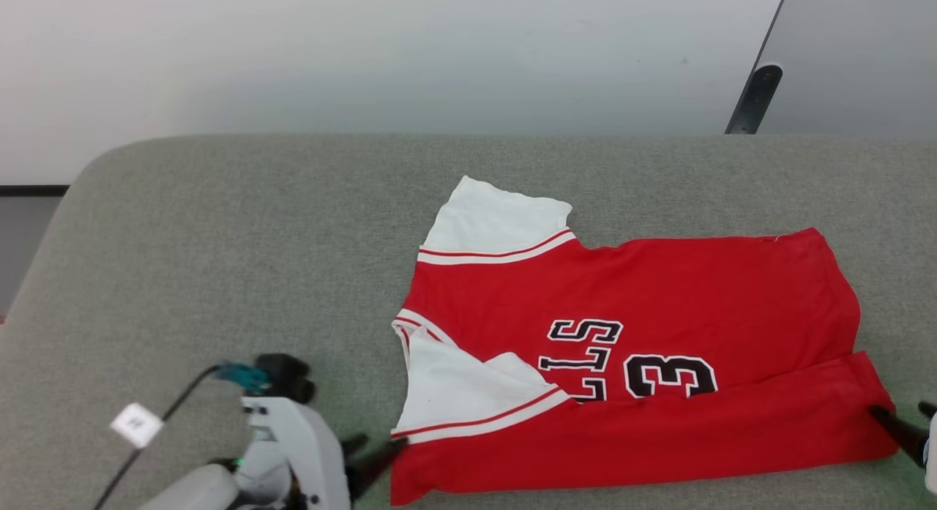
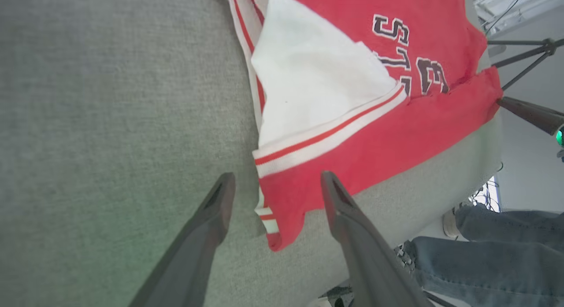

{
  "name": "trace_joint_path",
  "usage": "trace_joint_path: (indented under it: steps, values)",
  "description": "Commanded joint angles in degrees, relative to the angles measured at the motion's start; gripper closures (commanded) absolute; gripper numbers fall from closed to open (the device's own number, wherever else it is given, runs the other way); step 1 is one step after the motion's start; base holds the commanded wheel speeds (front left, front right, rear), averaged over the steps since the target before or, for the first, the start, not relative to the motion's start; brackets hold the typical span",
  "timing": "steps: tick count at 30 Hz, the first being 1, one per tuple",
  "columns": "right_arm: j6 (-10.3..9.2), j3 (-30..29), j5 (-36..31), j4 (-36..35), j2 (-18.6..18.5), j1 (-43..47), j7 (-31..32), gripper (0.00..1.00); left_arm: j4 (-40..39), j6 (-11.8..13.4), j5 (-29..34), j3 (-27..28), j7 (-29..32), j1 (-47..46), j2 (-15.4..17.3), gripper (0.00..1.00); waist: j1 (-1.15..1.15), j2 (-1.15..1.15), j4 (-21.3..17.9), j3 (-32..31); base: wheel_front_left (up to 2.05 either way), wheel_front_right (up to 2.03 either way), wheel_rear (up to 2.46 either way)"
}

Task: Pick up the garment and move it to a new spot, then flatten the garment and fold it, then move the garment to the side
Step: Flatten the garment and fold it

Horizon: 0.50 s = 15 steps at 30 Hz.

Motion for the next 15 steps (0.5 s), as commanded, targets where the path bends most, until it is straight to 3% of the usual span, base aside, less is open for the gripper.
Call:
trace_joint_path:
  steps: [1,6,9,15]
  values:
    - [-0.06,-1.5,-0.6,-0.7,0.4,0.7,-1.9,0.0,-1.1,1.1,1.0,1.3,-3.0,1.3,0.9,0.0,0.0,0.0,0.0,-0.1,0.0,0.0,0.0]
    - [-0.06,-6.8,-5.3,-2.8,1.5,1.8,-11.7,0.0,-3.4,3.6,3.6,7.1,-16.5,3.5,1.8,0.0,0.0,0.0,0.1,0.1,0.0,0.0,0.0]
    - [-0.06,-11.7,-8.8,-3.3,4.2,1.7,-19.1,0.0,-2.8,4.8,6.8,10.1,-24.7,3.2,1.8,0.0,0.0,0.0,0.0,0.2,0.0,0.0,0.0]
    - [-0.06,-16.1,-15.6,-6.3,9.6,2.8,-26.8,0.0,-0.4,5.2,11.4,12.5,-30.2,-1.6,1.8,0.0,0.0,0.0,-1.4,0.9,0.0,0.0,0.0]
